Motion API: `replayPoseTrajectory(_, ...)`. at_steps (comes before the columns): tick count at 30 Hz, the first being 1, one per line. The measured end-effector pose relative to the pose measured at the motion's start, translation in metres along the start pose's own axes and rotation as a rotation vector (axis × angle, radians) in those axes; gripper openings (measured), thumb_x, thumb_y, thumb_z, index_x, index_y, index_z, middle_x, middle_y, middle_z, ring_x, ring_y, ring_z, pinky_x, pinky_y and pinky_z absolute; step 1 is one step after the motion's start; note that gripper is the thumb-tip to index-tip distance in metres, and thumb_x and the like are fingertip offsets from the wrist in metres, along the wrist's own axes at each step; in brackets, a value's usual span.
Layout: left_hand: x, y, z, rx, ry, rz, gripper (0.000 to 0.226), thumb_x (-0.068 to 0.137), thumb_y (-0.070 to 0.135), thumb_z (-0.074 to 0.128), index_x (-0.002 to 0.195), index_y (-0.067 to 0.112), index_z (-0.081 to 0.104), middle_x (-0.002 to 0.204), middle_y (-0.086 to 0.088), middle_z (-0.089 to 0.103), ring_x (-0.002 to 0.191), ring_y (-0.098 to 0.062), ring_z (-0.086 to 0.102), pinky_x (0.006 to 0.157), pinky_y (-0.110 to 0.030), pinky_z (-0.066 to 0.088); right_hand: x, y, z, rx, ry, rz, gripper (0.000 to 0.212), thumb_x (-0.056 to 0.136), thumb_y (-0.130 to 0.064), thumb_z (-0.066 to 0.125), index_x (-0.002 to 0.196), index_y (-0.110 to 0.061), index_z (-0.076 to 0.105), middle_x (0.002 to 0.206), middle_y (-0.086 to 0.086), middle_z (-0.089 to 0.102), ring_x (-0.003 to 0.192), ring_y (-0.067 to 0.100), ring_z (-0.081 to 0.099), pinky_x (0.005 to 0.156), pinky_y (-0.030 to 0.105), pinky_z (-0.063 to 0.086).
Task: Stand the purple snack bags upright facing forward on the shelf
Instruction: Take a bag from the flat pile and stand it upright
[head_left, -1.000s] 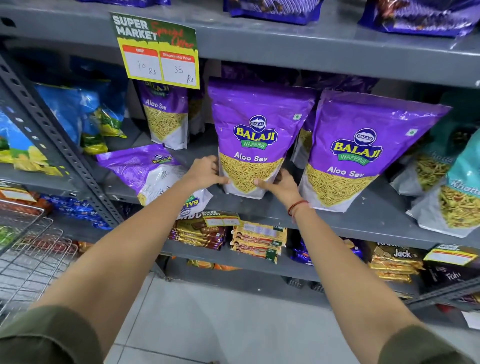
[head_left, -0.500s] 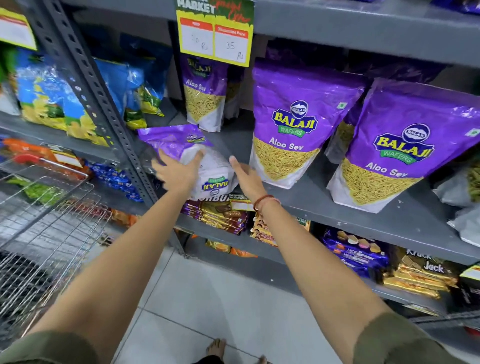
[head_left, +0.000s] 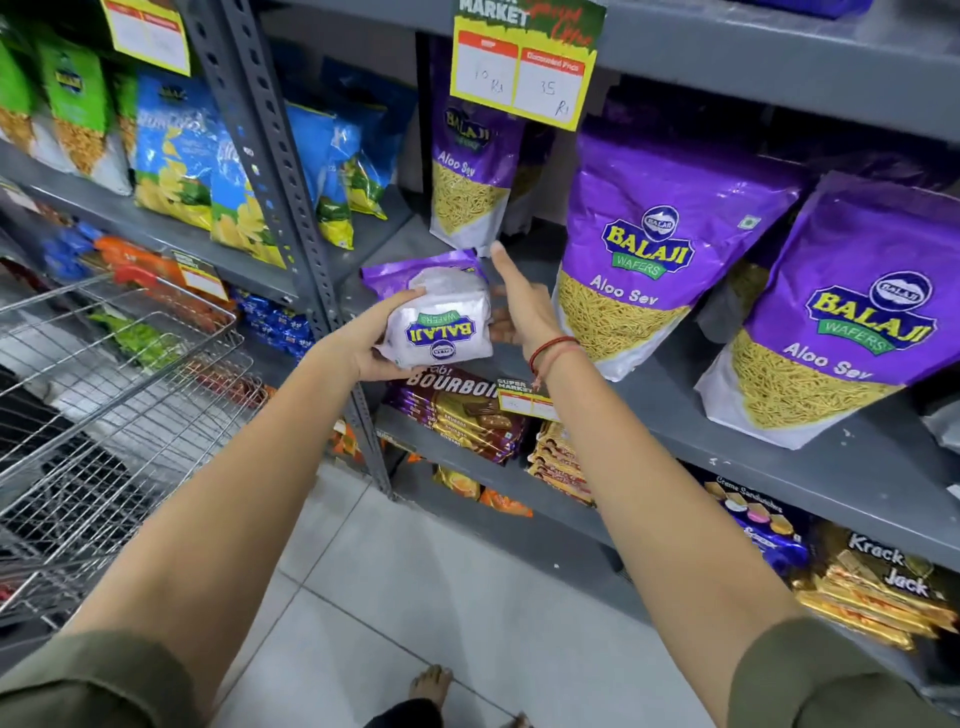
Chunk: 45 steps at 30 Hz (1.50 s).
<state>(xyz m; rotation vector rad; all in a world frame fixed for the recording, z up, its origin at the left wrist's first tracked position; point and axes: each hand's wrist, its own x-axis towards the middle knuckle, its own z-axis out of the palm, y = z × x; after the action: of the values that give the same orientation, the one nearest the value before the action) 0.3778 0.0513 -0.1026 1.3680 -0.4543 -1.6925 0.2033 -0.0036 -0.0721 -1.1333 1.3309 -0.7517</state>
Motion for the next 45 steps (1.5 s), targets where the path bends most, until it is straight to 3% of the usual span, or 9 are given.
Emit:
replayPoseTrajectory(2,-0.015,0.0,0.003,0.007,-0.056,0.014,0.036,0.09,0.037,0.051,0.074,0.012,0.073,0.068,-0.003,0.074,0.058,-0.015,0.069,0.049,-0.022,0.055,0.004,0.003,-0.002,0.039,-0.032,0.071,0.075,0.071,-0.074,0.057,0.1,-0.005,0.062,0.083,0.013,0.069,0.067,0.023,0.064,0.055,0.028,0.054)
replayPoseTrajectory(6,-0.029,-0.009,0.001,0.052,-0.076,-0.004,0.03,0.089,0.026,0.05,0.075,0.008,0.07,0.063,-0.007,0.073,0.054,-0.016,0.069,0.046,-0.024,0.055,0.001,0.025,0.0,0.151,-0.299,0.254,0.062,0.079,-0.07,0.052,0.102,-0.016,0.074,0.106,0.01,0.073,0.096,0.028,0.068,0.093,0.041,0.051)
replayPoseTrajectory(10,-0.038,-0.016,-0.011,0.197,-0.122,-0.035,0.02,0.073,0.03,0.069,0.085,0.014,0.071,0.077,-0.006,0.076,0.067,-0.017,0.072,0.061,-0.028,0.06,-0.001,0.037,0.001,0.312,-0.409,0.281,0.061,0.093,-0.057,0.04,0.067,-0.018,0.079,0.078,0.006,0.077,0.07,0.018,0.073,0.079,0.034,0.05)
replayPoseTrajectory(14,-0.043,-0.014,-0.02,0.328,-0.239,-0.027,0.065,0.047,0.046,0.086,0.1,0.014,0.067,0.09,-0.007,0.076,0.08,-0.021,0.073,0.064,-0.03,0.059,0.003,0.038,0.008,0.326,-0.384,0.187,0.038,0.091,-0.043,0.053,0.109,-0.013,0.066,0.101,0.013,0.071,0.082,0.022,0.067,0.079,0.031,0.052)
replayPoseTrajectory(17,-0.042,-0.006,-0.014,0.321,-0.23,0.03,0.055,0.062,0.056,0.071,0.103,0.019,0.067,0.096,-0.002,0.076,0.088,-0.017,0.072,0.071,-0.031,0.059,0.011,0.031,0.012,0.339,-0.351,0.156,0.027,0.082,-0.035,0.064,0.097,-0.013,0.068,0.084,0.008,0.074,0.075,0.02,0.071,0.067,0.025,0.057)
replayPoseTrajectory(20,-0.037,0.005,-0.007,0.302,-0.238,0.083,0.061,0.057,0.059,0.069,0.105,0.02,0.063,0.094,0.001,0.077,0.088,-0.013,0.072,0.066,-0.027,0.058,0.023,0.022,0.015,0.347,-0.293,0.107,0.064,0.054,-0.031,0.085,0.11,-0.007,0.069,0.113,0.018,0.07,0.099,0.032,0.069,0.09,0.045,0.055)
replayPoseTrajectory(23,-0.028,0.02,-0.004,0.298,-0.201,0.18,0.078,0.051,0.063,0.076,0.114,0.018,0.062,0.103,0.001,0.075,0.096,-0.015,0.07,0.072,-0.028,0.058,0.026,0.006,0.012,0.389,-0.25,-0.016,0.04,0.068,-0.016,0.078,0.105,-0.004,0.069,0.088,0.012,0.075,0.078,0.025,0.072,0.085,0.041,0.058)
replayPoseTrajectory(32,-0.001,0.085,0.006,0.271,0.036,0.655,0.027,0.071,0.013,0.075,0.096,0.018,0.066,0.084,0.008,0.076,0.082,-0.01,0.07,0.082,-0.03,0.056,0.043,-0.058,0.001,0.371,-0.284,-0.401,0.018,0.078,0.002,0.07,0.091,-0.011,0.068,0.074,-0.004,0.076,0.068,0.012,0.071,0.065,0.026,0.059)
replayPoseTrajectory(45,0.01,0.14,0.005,0.255,0.187,0.921,0.013,0.075,0.013,0.074,0.08,0.02,0.064,0.068,0.016,0.074,0.067,-0.001,0.068,0.067,-0.019,0.054,0.074,-0.074,-0.003,0.327,-0.109,-0.57,0.023,0.075,0.006,0.072,0.096,-0.002,0.066,0.071,-0.013,0.075,0.073,0.003,0.071,0.065,0.018,0.055)
